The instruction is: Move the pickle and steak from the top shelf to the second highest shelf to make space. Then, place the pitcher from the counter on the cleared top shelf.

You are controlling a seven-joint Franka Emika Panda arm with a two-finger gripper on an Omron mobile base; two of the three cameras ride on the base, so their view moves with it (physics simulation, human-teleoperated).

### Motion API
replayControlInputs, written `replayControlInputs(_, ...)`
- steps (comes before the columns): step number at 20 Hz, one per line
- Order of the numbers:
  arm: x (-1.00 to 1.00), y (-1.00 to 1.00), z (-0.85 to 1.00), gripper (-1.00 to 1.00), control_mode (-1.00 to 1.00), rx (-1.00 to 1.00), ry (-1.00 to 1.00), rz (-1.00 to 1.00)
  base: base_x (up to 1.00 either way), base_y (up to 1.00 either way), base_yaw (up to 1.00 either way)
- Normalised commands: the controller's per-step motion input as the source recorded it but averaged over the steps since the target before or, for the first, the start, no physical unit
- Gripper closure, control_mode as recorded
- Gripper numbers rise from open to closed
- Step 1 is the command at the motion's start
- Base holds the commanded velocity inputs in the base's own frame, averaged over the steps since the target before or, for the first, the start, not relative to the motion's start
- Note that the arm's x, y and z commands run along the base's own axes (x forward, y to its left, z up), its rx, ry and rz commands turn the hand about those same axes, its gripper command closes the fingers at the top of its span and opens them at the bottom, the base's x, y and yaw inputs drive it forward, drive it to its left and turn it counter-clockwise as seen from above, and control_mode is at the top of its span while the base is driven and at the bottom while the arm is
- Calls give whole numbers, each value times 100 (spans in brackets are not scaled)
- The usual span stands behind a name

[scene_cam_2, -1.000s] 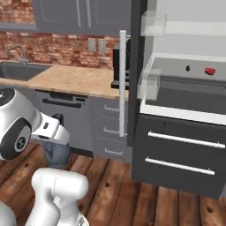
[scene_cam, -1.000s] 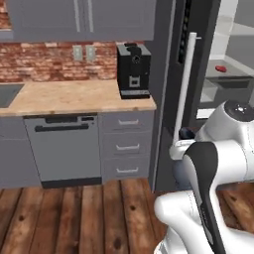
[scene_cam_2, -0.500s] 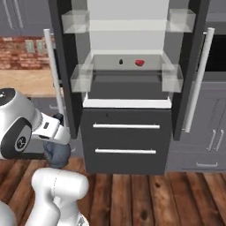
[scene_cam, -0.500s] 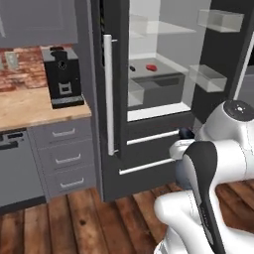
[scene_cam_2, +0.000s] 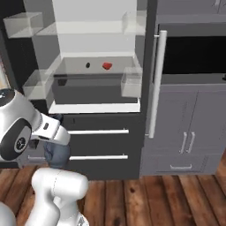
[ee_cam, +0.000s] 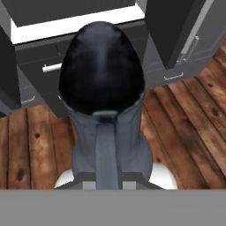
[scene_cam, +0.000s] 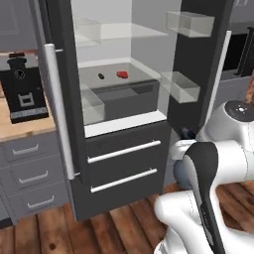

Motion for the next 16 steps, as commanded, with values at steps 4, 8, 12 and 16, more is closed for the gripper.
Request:
replayControlInputs(4, 0, 0, 0, 100, 100, 0, 0, 0, 94, -42, 15)
replayControlInputs(8, 0, 0, 0, 100, 100, 0, 0, 0, 89, -26, 17)
replayControlInputs(12, 0, 0, 0, 100, 100, 0, 0, 0, 75, -4, 16)
replayControlInputs(16, 0, 0, 0, 100, 100, 0, 0, 0, 64, 1, 12)
